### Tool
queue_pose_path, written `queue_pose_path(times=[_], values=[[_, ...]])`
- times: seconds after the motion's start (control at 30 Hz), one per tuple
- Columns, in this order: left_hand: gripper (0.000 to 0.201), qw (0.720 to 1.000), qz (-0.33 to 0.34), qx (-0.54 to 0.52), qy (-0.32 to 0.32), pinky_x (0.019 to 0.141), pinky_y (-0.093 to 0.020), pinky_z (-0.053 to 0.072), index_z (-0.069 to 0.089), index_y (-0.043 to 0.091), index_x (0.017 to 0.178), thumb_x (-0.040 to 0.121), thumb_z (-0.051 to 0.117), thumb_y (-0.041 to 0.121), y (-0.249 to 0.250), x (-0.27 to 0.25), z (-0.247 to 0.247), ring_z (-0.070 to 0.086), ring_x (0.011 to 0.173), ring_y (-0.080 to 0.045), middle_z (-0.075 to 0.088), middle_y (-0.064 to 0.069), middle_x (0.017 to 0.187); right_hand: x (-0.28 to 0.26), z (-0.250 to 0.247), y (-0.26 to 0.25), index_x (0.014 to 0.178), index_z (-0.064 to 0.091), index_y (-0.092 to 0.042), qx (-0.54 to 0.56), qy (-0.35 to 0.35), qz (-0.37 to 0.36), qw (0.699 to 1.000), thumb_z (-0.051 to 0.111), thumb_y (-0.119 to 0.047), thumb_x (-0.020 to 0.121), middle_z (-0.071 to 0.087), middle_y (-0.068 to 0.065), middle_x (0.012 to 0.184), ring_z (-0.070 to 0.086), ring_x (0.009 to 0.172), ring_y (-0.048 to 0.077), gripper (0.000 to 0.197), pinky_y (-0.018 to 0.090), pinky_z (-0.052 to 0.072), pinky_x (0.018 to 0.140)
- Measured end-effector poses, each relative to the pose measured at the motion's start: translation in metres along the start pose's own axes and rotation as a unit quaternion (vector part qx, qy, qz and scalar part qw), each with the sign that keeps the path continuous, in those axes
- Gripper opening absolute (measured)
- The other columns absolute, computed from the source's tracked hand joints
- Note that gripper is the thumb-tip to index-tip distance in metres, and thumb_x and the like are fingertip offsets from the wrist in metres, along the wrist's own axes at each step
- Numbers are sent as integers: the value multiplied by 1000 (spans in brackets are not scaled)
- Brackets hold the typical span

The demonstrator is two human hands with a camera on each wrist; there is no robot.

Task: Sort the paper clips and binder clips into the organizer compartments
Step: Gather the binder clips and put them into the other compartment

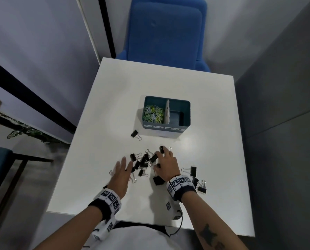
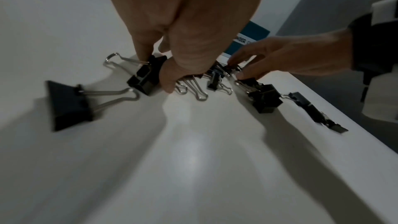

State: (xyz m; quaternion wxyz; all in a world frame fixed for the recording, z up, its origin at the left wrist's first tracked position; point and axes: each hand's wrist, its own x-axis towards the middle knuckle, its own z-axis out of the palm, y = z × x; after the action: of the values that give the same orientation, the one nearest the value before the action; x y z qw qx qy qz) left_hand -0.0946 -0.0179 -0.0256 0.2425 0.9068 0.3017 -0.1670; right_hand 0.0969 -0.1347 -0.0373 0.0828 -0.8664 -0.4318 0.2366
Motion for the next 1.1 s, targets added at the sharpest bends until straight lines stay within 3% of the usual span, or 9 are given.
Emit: queue_pose_path(times=[0.13,0.3,0.4,0.5,0.6,0.7,0.87,1.03,1.1], values=[[81,997,62,-43,-11,114,-39,27,14,20,152,85,46,-13,18,14,-5,5,147,-30,4,-11,160,-20,-21,14,137,44,-19,73,56,35,995,60,-40,89,36,12,146,38,128,31,54,43,43,100],[63,994,74,-32,73,102,-44,43,34,17,146,91,61,30,13,50,-42,27,138,-24,34,-9,149,-75,-33,71,131,49,-23,155,140,249,946,63,-52,84,41,8,133,40,124,26,57,41,49,85],[67,998,-1,-23,60,108,-46,35,25,17,148,93,55,40,-1,84,-61,21,141,-26,24,-8,155,-104,-29,97,130,47,-17,166,92,377,906,67,-60,78,36,14,133,35,124,36,70,48,47,85],[79,998,-47,-28,-15,114,-52,25,11,26,151,90,53,51,-9,119,-72,8,146,-27,6,-3,160,-115,-21,98,119,48,-12,198,49,451,869,66,-63,77,37,19,125,39,118,40,68,48,43,89],[82,997,-30,-5,-77,115,-54,19,2,32,152,90,49,58,-2,136,-69,0,146,-29,-5,0,161,-110,-11,86,114,47,-15,209,70,423,879,67,-61,76,36,16,121,40,114,39,63,48,47,86],[81,995,25,64,-75,112,-55,25,6,29,152,90,47,60,14,135,-58,3,146,-31,-4,1,160,-90,-9,72,132,40,-22,177,61,371,910,62,-67,76,33,13,127,35,118,35,75,46,46,82],[75,983,109,120,-85,113,-51,26,6,26,152,94,44,54,31,112,-33,2,146,-30,-2,0,161,-48,-13,49,143,29,-30,95,22,314,944,50,-77,77,31,13,135,33,120,35,84,51,45,92],[76,977,189,55,-87,116,-47,22,10,33,152,92,56,42,30,88,-27,5,147,-23,4,1,161,-34,-11,26,130,43,-32,91,6,211,973,57,-64,79,34,7,134,33,124,30,62,47,42,95],[80,986,160,26,-49,114,-47,24,11,34,151,89,61,42,17,74,-33,9,146,-21,7,2,160,-35,-14,24,137,40,-32,102,-3,179,979,61,-59,80,34,6,138,31,129,29,67,46,39,98]])
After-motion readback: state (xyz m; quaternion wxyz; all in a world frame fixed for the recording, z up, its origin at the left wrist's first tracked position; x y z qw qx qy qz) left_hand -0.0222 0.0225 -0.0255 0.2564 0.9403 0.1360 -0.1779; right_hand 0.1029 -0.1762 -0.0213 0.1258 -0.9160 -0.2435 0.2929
